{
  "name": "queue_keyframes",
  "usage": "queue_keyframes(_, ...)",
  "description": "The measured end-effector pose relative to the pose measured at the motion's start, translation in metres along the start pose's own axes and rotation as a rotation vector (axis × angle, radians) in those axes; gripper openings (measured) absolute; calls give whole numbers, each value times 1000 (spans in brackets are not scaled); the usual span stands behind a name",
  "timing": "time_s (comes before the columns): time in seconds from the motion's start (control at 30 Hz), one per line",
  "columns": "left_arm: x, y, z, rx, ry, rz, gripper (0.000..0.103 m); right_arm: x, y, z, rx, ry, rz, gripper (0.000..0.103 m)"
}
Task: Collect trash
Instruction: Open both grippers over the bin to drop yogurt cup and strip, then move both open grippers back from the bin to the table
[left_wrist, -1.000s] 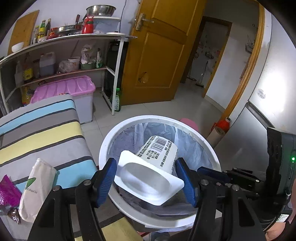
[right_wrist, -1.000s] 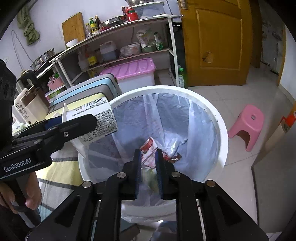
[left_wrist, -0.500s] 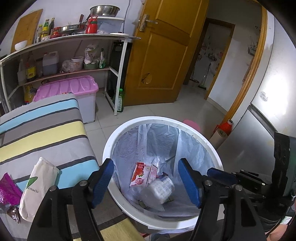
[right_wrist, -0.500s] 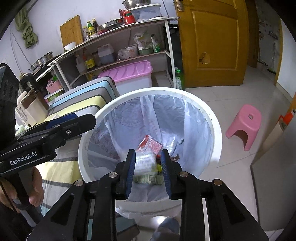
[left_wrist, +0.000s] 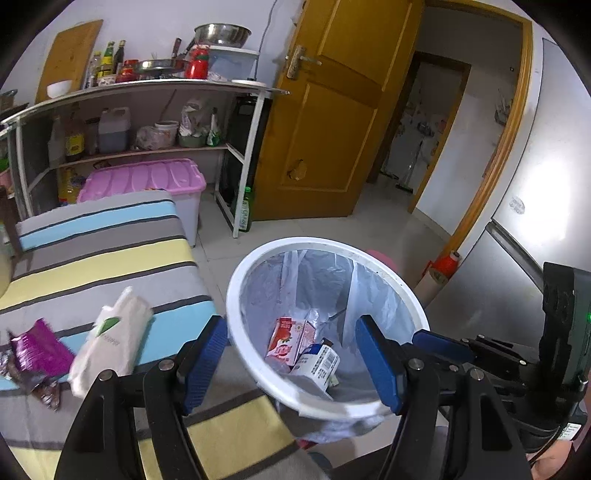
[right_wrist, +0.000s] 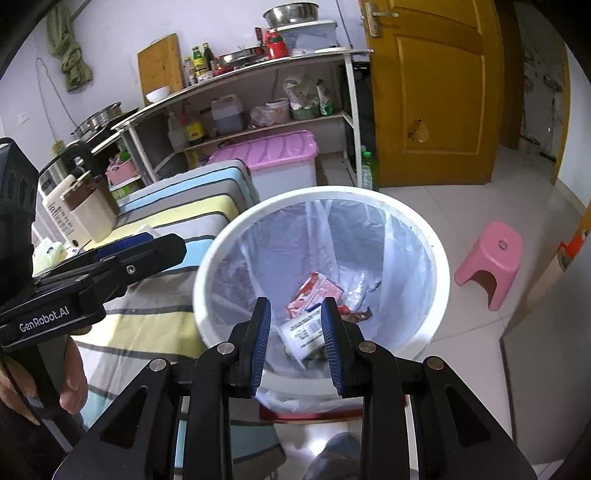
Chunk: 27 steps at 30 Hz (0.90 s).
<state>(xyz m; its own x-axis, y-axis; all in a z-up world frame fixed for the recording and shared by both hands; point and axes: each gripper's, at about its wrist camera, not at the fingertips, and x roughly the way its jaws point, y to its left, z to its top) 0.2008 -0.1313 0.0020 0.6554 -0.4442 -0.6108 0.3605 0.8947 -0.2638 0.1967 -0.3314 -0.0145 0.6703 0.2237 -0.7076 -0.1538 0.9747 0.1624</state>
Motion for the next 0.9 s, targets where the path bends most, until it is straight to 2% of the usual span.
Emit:
queue_keyframes(0.3, -45, 13, -18, -20, -53, 44, 72, -21, 35, -6, -64, -27, 37, 29)
queue_keyframes(0.9, -106, 47, -58, -77, -87, 163, 71, -34, 87, -24, -156, -35, 140, 29)
